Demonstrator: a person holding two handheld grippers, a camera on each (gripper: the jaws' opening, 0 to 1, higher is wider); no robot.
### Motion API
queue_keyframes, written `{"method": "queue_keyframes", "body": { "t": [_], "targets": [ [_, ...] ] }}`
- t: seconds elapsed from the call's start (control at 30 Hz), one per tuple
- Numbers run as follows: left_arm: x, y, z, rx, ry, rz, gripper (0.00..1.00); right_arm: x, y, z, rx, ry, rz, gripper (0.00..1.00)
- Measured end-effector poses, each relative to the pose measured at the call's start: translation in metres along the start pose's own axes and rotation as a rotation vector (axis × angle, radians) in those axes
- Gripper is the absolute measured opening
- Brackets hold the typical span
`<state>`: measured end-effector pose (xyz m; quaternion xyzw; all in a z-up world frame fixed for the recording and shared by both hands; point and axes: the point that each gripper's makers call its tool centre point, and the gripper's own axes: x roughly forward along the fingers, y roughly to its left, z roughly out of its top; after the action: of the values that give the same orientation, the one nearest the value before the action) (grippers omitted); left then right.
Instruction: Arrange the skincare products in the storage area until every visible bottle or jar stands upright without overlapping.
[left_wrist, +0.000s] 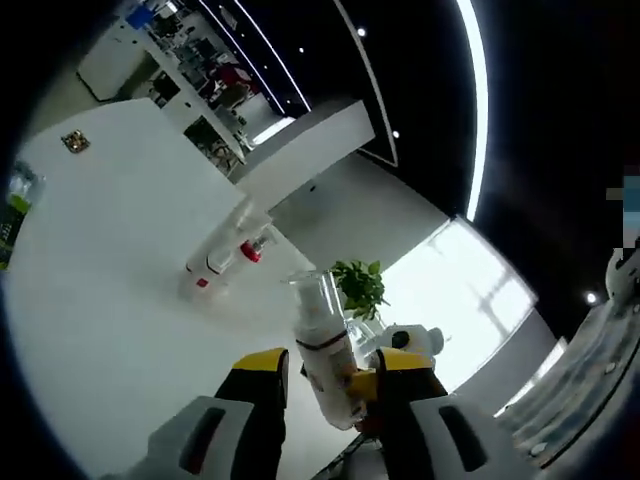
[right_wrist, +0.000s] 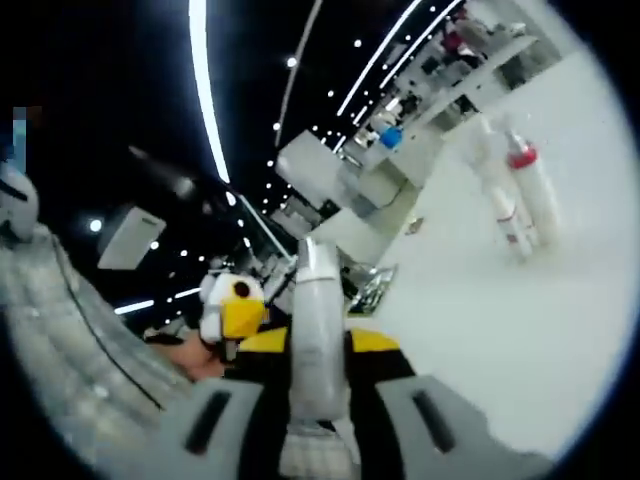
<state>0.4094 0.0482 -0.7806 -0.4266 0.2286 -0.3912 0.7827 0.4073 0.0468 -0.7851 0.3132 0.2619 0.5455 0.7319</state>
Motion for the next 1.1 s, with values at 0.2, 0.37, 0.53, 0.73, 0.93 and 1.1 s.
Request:
{"method": "queue_keyframes", "body": {
  "t": [0.2,0.37,0.53,0.73,0.93,1.1],
  "targets": [
    [0.005,-0.012,0.001,-0.033,-0.017,-0.075,0.31,0.003,0.018,-0.003,0.039,0.028,0.112,0.19],
    [0.006,-0.021,0.005,-0.049,-0.041,-0.131,0.24,0.003,0.026,-0.002,0.066,0.026,0.158,0.20],
    [0.011,-0.009,0.005,-0.067,-0.028,-0.039,0.23,0.007,0.013,-0.004,-0.063,0.037,0.072,0.20],
    [0.016,0.018,0.026,-0.041,-0.088,0.155,0.23,0.010,-0.005,0.003,-0.279,0.100,-0.116,0.27],
    [0.015,0.027,0.037,-0.034,-0.104,0.237,0.23,0.011,-0.018,0.000,-0.509,0.250,-0.266,0.24],
    [0.020,0.023,0.045,-0.016,-0.144,0.246,0.23,0.017,-0.018,0.004,-0.634,0.290,-0.316,0.24]
  ]
}}
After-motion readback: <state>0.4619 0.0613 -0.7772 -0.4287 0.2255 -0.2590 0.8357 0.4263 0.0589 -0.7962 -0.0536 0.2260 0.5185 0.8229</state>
